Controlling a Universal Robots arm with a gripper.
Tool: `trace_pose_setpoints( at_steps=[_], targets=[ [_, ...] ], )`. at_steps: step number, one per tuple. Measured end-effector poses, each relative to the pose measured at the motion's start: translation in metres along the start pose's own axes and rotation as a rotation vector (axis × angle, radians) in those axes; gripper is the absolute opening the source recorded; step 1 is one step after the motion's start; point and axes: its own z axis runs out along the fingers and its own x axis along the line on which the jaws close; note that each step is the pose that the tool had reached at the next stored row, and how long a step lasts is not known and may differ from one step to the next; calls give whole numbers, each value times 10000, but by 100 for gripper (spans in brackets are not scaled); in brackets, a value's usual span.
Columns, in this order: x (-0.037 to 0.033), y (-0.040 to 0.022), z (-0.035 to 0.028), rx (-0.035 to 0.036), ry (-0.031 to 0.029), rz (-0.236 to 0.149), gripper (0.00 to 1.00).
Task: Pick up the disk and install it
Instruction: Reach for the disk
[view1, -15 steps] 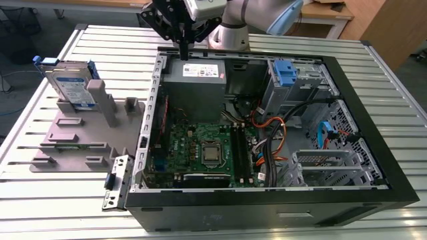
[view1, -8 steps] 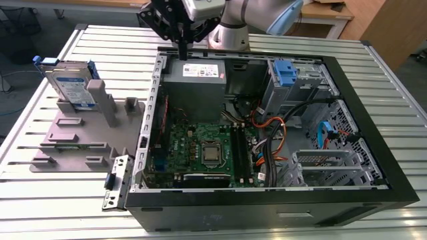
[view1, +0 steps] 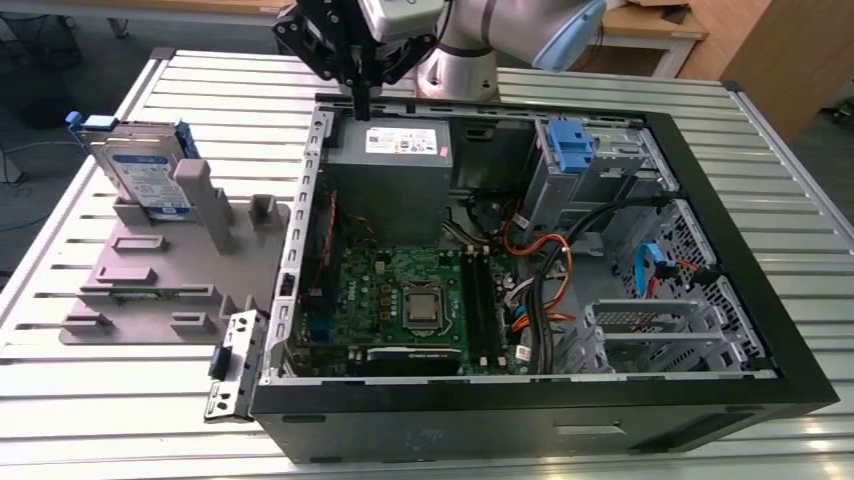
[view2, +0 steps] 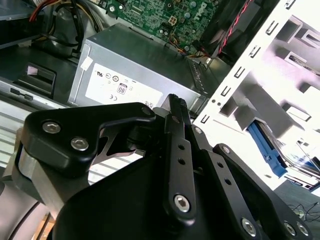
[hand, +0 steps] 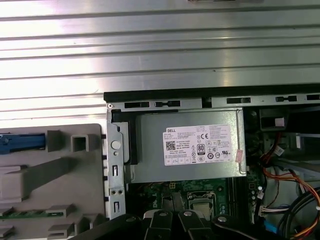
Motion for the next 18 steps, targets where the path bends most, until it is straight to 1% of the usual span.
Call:
trace_pose_setpoints(
  at_steps=[18],
  targets=[
    [141,-11,-3,-1,-11,0,11]
  ],
)
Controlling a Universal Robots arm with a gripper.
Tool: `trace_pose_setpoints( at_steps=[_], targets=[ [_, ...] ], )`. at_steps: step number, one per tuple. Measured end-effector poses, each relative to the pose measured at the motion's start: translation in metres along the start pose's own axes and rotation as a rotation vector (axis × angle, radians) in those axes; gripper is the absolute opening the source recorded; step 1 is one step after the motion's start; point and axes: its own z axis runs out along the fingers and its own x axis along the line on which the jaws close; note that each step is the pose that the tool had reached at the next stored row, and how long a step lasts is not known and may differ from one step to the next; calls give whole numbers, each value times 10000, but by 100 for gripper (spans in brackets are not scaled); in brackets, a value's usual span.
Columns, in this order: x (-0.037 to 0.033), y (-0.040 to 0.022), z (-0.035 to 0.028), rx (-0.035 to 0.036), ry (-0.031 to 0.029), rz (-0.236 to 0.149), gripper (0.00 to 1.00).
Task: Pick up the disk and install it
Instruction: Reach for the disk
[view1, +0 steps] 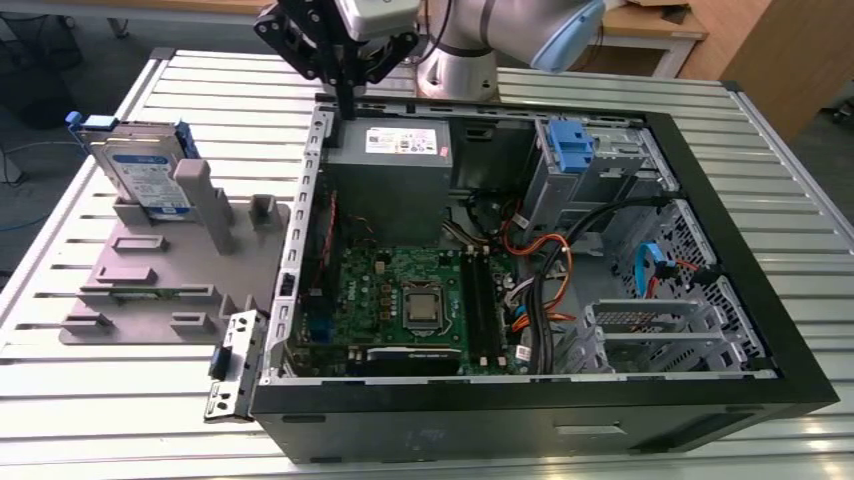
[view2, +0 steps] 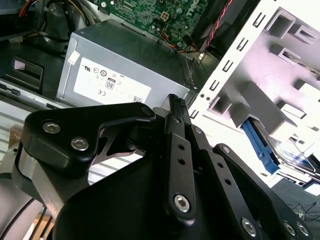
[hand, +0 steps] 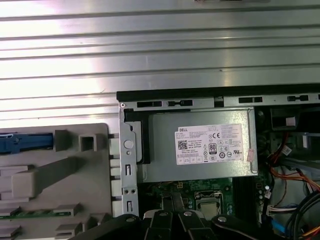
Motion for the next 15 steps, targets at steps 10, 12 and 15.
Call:
trace_pose_setpoints(
  at_steps=[10,12,15],
  targets=[
    [88,-7,-2,-1,-8,-1,11],
    [104,-8,-2,-1,-9,-1,11],
    [119,-8,-3,-1,-10,0,11]
  ],
)
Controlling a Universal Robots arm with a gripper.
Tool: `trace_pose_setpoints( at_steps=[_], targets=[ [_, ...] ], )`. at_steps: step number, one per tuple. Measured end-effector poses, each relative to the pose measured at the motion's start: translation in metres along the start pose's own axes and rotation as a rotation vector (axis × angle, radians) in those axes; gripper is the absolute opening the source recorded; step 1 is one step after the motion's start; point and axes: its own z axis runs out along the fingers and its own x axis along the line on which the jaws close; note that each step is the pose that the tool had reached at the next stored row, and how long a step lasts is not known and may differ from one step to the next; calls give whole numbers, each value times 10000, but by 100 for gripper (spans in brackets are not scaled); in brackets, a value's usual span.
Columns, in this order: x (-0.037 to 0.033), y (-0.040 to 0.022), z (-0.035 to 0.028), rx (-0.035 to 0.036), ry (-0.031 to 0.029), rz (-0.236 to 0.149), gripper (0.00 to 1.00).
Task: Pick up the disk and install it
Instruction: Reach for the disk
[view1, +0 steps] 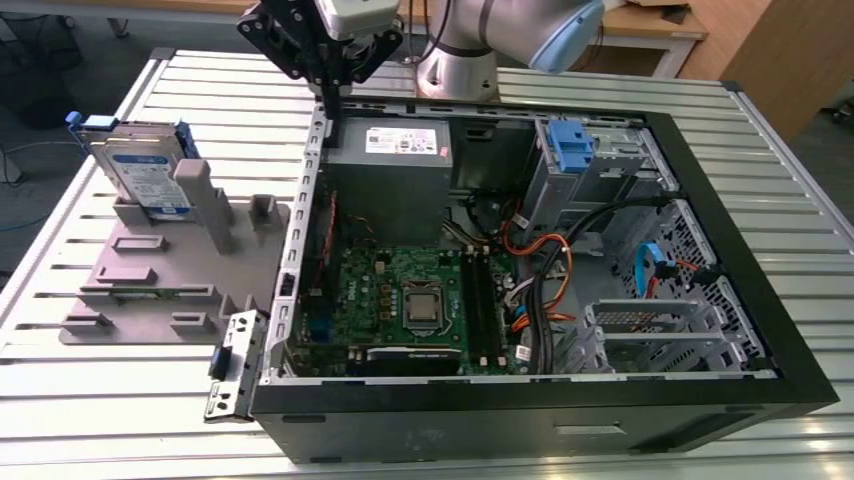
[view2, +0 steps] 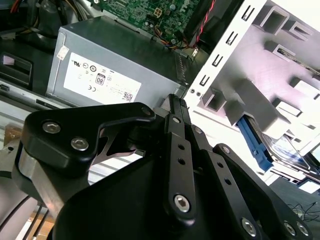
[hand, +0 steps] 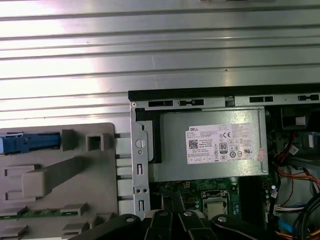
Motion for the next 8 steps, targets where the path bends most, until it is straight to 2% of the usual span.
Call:
trace_pose_setpoints(
  at_steps=[8],
  targets=[
    [17,-2,0,0,0,1,11]
  ],
)
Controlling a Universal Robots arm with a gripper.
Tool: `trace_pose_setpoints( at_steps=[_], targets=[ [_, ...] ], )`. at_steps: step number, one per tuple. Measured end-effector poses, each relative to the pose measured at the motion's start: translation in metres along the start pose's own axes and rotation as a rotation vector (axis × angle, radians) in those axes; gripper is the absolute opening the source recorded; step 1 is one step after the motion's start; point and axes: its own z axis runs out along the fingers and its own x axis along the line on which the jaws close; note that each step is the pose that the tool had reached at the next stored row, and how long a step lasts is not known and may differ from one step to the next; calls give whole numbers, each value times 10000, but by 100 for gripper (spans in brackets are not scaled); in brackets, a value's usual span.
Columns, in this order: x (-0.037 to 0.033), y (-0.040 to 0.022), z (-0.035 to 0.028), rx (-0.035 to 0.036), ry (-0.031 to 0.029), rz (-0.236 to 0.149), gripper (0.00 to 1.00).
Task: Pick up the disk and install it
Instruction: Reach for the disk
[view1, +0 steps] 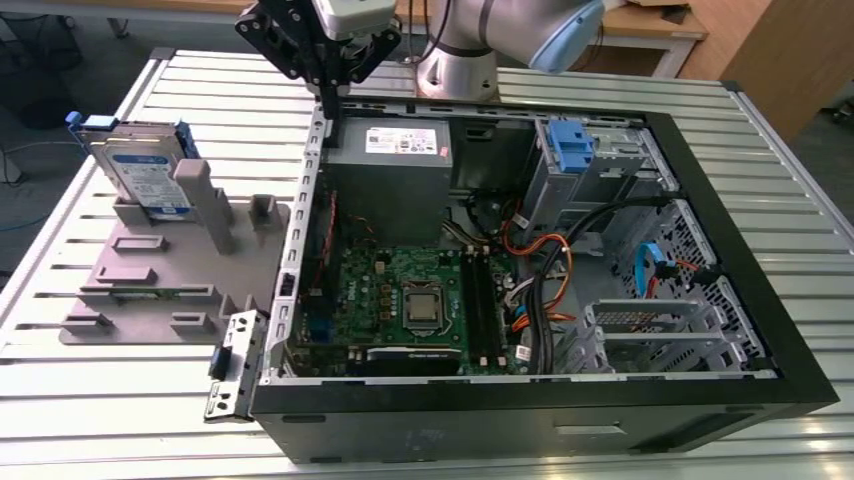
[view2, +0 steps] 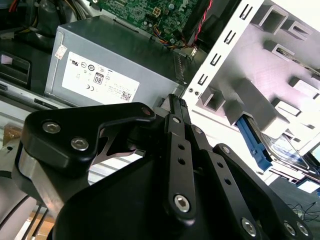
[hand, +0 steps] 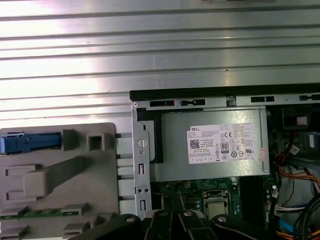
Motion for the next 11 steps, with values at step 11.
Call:
trace_pose_setpoints(
  at_steps=[11],
  targets=[
    [39,-3,0,0,0,-1,11]
  ],
)
